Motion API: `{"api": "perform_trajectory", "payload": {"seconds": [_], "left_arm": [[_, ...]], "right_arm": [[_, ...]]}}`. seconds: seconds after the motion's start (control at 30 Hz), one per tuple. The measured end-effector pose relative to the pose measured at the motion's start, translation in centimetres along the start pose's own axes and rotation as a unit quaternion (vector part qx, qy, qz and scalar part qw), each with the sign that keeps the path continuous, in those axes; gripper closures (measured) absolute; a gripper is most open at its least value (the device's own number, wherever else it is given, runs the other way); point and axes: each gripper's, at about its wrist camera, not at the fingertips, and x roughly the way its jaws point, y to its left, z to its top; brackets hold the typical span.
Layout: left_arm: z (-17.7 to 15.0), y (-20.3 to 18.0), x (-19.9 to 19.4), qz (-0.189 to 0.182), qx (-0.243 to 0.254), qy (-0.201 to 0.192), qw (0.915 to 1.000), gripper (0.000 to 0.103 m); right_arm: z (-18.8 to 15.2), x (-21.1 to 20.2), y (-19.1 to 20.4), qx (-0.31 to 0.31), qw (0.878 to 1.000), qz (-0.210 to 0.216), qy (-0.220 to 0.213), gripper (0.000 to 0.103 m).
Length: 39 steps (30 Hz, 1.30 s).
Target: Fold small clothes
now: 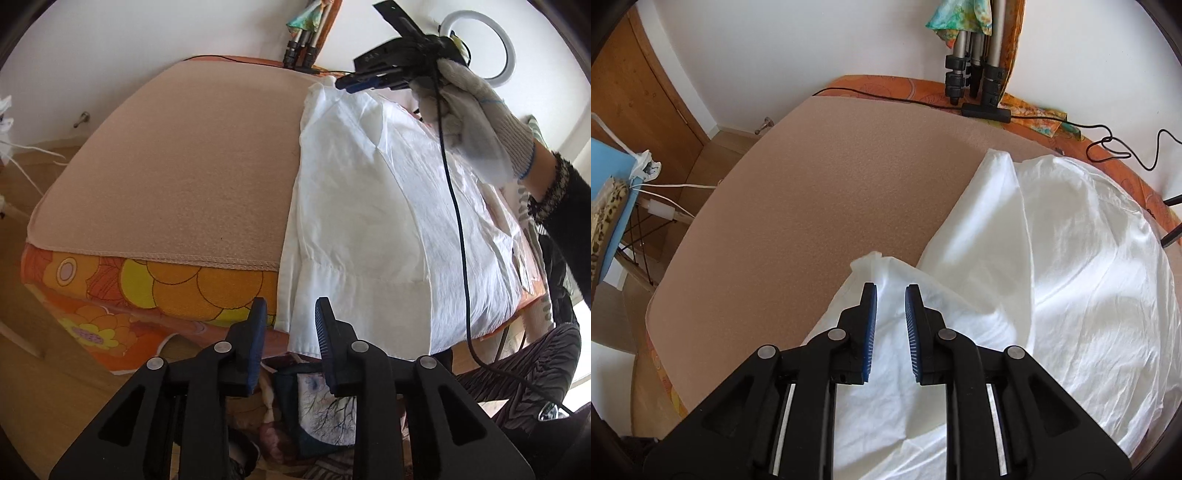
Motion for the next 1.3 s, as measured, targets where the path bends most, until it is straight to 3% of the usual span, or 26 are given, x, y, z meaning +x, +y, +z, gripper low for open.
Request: {"api": "perform_trajectory", "payload": {"seconds": [0.03, 0.1, 0.33, 0.57, 0.6, 0.67, 0.73, 0.77, 0.83, 0.87, 0.97, 1.17, 1.3], "left_arm": [[0.0, 0.2, 0.0, -0.002, -0.006, -0.001, 1.0, 0.077], [0.0, 0.1, 0.4, 0.002, -0.012, 0.005, 0.9999, 0.061], [-0.3, 0.7, 1.0, 0.012, -0.038, 0.025, 0.9989, 0.053], [-0.5, 0.6, 1.0, -0.002, -0.044, 0.022, 0.9988, 0.053], [-0.5, 0.5, 1.0, -0.005, -0.041, 0.02, 0.9989, 0.055], [-0.4, 0.4, 1.1, -0.004, -0.036, 0.017, 0.9992, 0.055], [-0.1, 0.2, 1.2, -0.018, -0.032, 0.018, 0.9992, 0.069], [0.0, 0.2, 1.3, -0.02, -0.034, 0.021, 0.999, 0.078], [0.1, -0.1, 1.5, -0.023, -0.03, 0.019, 0.9991, 0.085], [0.1, -0.3, 1.6, -0.027, -0.025, 0.022, 0.9991, 0.093], [0.1, -1.0, 1.4, -0.029, -0.004, 0.015, 0.9995, 0.096], [0.4, -1.7, 0.4, -0.045, 0.013, -0.008, 0.9989, 0.097], [0.2, -2.8, 0.2, -0.052, 0.038, -0.015, 0.9978, 0.098]], "right_arm": [[-0.6, -0.9, 0.2, -0.014, 1.0, -0.001, -0.005, 0.084], [-2.0, -1.7, 0.5, -0.036, 0.999, 0.001, 0.002, 0.083], [-6.4, 1.2, 0.5, -0.047, 0.997, -0.001, 0.068, 0.083], [-6.8, 1.2, 1.0, -0.056, 0.996, -0.008, 0.07, 0.075], [-6.5, 0.8, 0.9, -0.049, 0.997, 0.001, 0.067, 0.072], [-5.4, 0.2, 0.7, -0.026, 0.998, 0.011, 0.056, 0.047], [-4.1, 0.0, 0.3, 0.006, 0.999, 0.018, 0.045, 0.034], [-3.4, 0.1, 0.1, 0.023, 0.998, 0.027, 0.044, 0.034], [-1.8, 0.7, -0.1, 0.057, 0.996, 0.042, 0.05, 0.034], [-1.1, 1.0, -0.1, 0.072, 0.995, 0.044, 0.052, 0.034], [0.5, 2.4, 0.3, 0.096, 0.993, 0.04, 0.059, 0.034], [1.5, 5.1, 1.8, 0.077, 0.994, -0.024, 0.078, 0.034], [1.9, 5.9, 1.4, 0.082, 0.992, -0.03, 0.089, 0.034]]}}
